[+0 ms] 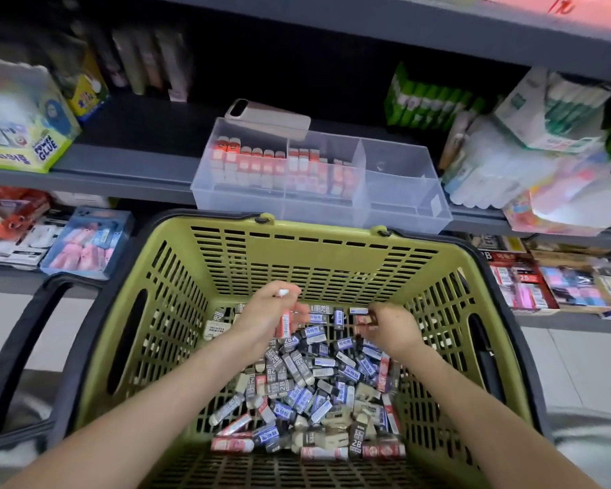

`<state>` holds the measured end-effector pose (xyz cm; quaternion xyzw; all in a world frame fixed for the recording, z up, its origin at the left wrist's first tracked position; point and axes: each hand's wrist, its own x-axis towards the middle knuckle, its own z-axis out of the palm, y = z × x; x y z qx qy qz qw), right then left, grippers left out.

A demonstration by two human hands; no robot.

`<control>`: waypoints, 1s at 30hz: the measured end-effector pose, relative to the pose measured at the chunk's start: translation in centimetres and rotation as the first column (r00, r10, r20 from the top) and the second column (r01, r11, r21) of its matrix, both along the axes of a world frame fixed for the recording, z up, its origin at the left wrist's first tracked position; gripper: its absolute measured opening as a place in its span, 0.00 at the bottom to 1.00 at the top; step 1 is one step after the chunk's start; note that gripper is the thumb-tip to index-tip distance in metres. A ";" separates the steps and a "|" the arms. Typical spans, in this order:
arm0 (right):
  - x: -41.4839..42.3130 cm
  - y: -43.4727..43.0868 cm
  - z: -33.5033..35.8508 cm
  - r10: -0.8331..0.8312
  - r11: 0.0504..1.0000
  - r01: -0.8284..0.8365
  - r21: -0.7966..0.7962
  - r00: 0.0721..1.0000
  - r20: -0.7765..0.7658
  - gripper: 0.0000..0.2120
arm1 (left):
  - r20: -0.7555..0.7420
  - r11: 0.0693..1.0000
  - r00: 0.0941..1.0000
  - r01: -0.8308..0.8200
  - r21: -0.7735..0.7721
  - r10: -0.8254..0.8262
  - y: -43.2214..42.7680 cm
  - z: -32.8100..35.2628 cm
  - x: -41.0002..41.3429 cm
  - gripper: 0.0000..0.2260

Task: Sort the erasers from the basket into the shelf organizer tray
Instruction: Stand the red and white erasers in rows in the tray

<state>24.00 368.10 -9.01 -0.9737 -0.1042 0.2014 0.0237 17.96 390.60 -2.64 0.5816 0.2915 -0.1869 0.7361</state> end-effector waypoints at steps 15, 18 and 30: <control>1.3 -0.3 -1.7 0.010 1.000 -0.010 0.000 0.998 -0.063 0.13 | 0.013 0.997 0.999 0.052 0.059 -0.053 0.7 -2.3 0.2 0.05; 0.7 -0.4 -1.8 -0.003 0.994 0.022 0.107 0.983 -0.181 0.10 | 0.010 0.984 0.988 0.152 0.096 -0.154 0.3 -2.9 -0.2 0.04; -0.3 0.9 1.6 -0.101 0.613 0.537 0.579 0.780 -0.617 0.05 | 0.037 0.962 0.967 0.247 0.114 -0.252 -1.0 -4.2 -1.3 0.05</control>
